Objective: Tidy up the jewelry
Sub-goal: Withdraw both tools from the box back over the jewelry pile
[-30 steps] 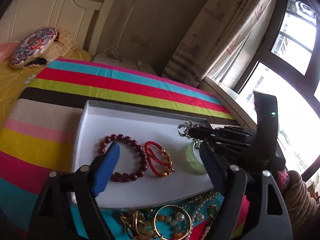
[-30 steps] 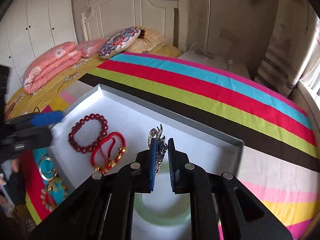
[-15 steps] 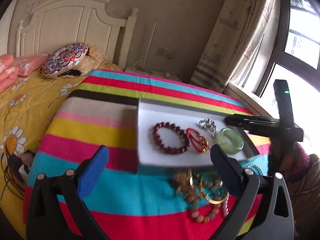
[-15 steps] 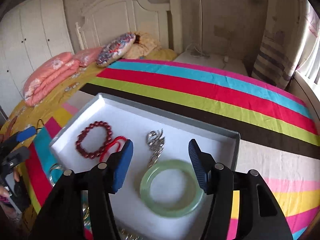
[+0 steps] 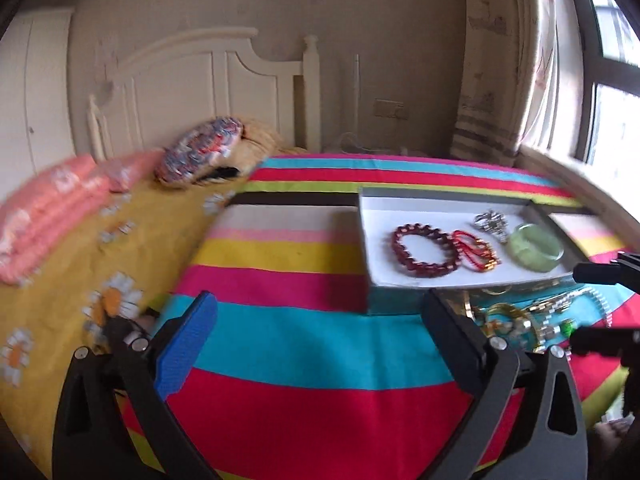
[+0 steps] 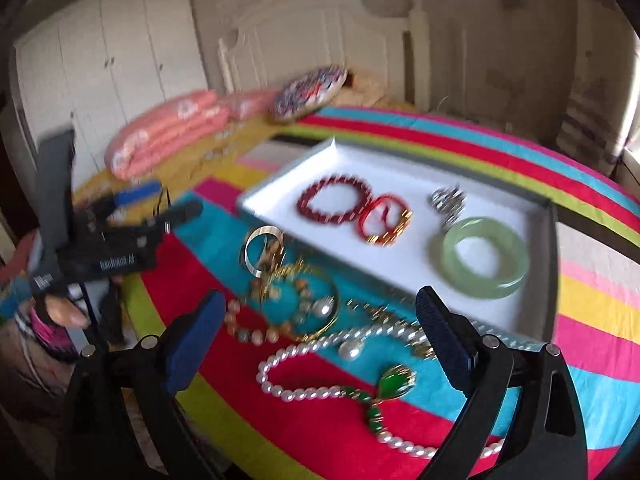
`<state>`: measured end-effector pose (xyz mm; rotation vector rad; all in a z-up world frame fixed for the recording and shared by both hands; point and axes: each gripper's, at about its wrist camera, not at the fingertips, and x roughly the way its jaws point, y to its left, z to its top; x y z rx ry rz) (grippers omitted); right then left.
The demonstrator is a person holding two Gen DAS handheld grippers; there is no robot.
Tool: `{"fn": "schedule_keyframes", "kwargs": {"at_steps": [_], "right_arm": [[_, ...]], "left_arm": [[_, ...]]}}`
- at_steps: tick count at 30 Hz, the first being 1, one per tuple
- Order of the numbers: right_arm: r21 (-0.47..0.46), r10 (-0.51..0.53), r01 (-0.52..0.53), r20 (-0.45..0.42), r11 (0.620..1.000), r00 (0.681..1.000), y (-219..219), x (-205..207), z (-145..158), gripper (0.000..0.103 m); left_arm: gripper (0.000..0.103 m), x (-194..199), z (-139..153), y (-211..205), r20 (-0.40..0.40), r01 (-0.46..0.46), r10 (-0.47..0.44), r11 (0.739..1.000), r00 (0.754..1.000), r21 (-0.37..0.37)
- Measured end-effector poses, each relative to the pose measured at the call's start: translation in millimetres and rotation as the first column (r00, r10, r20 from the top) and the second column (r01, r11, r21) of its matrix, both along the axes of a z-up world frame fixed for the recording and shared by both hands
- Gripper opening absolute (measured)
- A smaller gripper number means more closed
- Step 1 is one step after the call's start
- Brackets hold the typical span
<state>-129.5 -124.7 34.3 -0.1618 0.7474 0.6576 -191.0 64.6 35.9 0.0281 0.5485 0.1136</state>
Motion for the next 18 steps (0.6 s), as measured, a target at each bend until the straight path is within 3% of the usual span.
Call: {"fn": "schedule_keyframes", "kwargs": {"at_steps": [1, 4, 18], "right_arm": [[-0.014, 0.004, -0.004, -0.007, 1.000, 1.000, 4.3, -0.3, -3.3, 0.091], [-0.039, 0.016, -0.018, -0.048, 0.999, 0.999, 14.8, 5.0, -10.1, 0.074], [-0.131, 0.122, -0.137, -0.118, 0.982, 0.985, 42.4, 23.7, -24.0, 0.075]], "left_arm": [[0.101, 0.4, 0.3, 0.8, -0.008, -0.008, 0.008, 1.000, 1.000, 0.006], [0.101, -2.2, -0.4, 11.4, -0.018, -0.011, 0.010, 0.999, 1.000, -0.034], [0.101, -10.1, -3.6, 13.2, -0.038, 0.076, -0.080, 0.993, 0.996, -0.091]]}}
